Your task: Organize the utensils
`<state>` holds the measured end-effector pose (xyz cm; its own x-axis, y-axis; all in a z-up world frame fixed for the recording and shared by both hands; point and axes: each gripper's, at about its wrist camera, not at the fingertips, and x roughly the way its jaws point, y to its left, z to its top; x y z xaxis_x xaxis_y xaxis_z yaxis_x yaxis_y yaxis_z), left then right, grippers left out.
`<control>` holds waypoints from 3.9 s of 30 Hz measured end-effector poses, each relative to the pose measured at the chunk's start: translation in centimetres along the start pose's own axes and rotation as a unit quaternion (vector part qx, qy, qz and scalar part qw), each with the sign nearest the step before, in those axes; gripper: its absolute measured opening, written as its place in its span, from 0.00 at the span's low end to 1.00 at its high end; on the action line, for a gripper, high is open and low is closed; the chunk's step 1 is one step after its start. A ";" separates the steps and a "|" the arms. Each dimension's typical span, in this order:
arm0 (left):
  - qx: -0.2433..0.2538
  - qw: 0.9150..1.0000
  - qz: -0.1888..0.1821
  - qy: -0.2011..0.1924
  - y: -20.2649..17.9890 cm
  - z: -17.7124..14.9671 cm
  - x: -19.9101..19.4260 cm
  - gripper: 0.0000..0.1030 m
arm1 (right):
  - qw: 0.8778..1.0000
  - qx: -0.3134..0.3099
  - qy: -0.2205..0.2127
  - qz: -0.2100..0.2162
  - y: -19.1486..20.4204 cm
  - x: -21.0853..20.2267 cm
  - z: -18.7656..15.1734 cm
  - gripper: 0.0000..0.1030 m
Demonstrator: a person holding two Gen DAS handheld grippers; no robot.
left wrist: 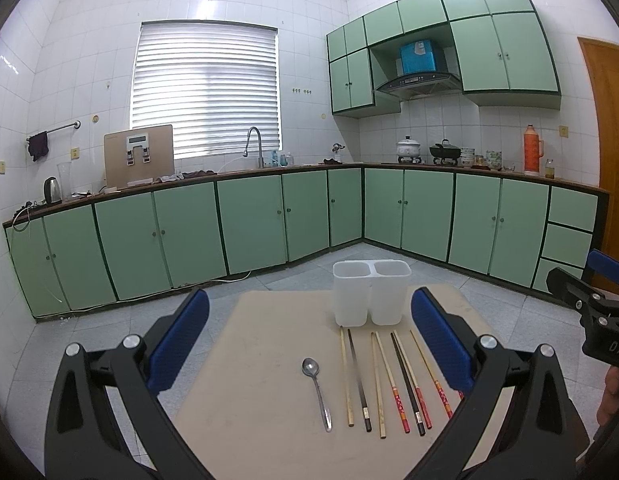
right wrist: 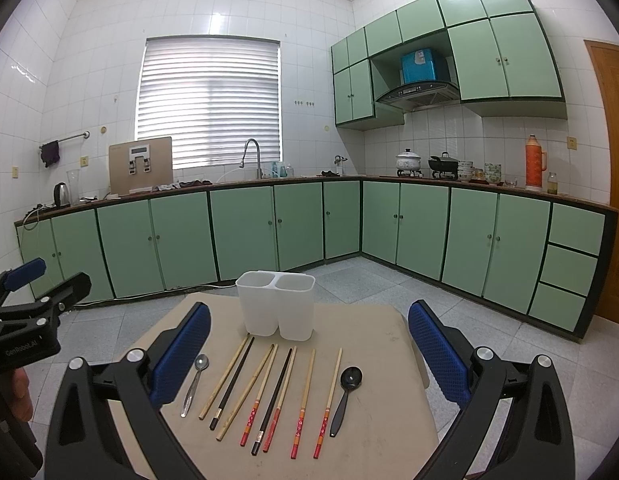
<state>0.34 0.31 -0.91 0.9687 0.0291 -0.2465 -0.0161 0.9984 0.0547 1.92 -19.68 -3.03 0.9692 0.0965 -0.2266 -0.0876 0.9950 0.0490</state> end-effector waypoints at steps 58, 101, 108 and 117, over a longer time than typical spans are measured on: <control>-0.012 0.974 0.055 0.220 5.6 -6.6 14.4 0.95 | 0.981 0.032 0.184 -0.056 -4.6 14.3 -5.5 0.94; -0.016 0.926 0.017 0.378 -1.0 -11.8 27.8 0.31 | 0.927 0.059 0.362 -0.083 -6.3 28.9 -11.2 0.34; -0.030 0.935 -0.016 0.354 -2.1 -11.3 26.6 0.26 | 0.943 0.076 0.321 -0.039 -6.9 27.0 -10.5 0.34; -0.044 0.983 -0.063 0.168 -2.2 -9.6 20.4 0.26 | 0.983 0.076 0.163 0.039 -6.7 23.4 -6.8 0.34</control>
<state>17.78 -0.85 -15.40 0.8276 -0.0957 -0.5531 0.0632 0.9950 -0.0776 23.62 -23.88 -15.25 0.8332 0.2007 -0.5152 -0.0994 0.9710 0.2175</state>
